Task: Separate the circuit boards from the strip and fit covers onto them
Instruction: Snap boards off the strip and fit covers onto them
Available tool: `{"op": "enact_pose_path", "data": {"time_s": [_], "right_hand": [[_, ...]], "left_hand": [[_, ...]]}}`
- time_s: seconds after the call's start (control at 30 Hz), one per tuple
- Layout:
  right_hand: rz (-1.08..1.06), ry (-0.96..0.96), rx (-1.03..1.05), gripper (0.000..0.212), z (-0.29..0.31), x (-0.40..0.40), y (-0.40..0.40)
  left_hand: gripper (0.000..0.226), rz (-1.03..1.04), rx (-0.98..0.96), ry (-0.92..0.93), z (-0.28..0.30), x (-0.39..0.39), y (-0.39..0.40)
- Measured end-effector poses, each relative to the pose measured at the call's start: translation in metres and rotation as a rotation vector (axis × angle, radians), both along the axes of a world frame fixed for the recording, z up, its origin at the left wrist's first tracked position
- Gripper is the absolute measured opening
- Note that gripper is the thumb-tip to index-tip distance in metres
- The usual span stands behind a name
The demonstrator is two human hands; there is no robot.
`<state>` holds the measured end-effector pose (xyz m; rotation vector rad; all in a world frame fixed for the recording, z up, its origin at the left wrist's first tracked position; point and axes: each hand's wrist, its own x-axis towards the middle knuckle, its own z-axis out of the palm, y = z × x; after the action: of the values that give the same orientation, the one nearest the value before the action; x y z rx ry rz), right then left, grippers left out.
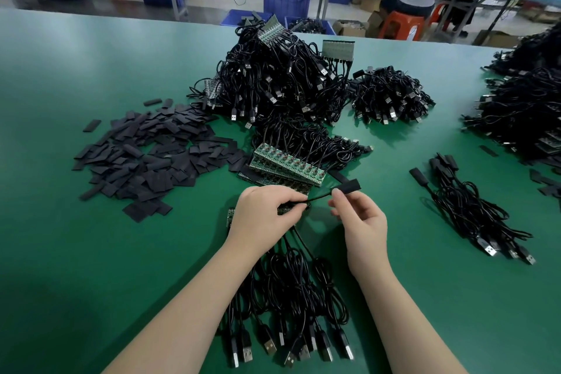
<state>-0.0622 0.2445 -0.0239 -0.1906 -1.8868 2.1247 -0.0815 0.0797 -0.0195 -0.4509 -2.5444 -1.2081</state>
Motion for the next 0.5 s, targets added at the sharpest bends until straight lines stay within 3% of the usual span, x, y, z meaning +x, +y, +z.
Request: {"op": "enact_pose_path", "data": {"time_s": [0.07,0.27,0.5], "right_hand": [[0.021,-0.006,0.007,0.019,0.0,0.0,-0.001],[0.111,-0.002,0.303,0.013,-0.004,0.001,-0.007],[-0.124,0.063,0.026,0.01,0.006,0.001,0.005]], "left_hand": [[0.014,-0.005,0.012,-0.003,-0.001,-0.001,0.0],[0.014,-0.076,0.06,0.035,-0.002,-0.001,-0.002],[0.025,0.034,0.136,0.025,-0.004,-0.002,-0.003]]}}
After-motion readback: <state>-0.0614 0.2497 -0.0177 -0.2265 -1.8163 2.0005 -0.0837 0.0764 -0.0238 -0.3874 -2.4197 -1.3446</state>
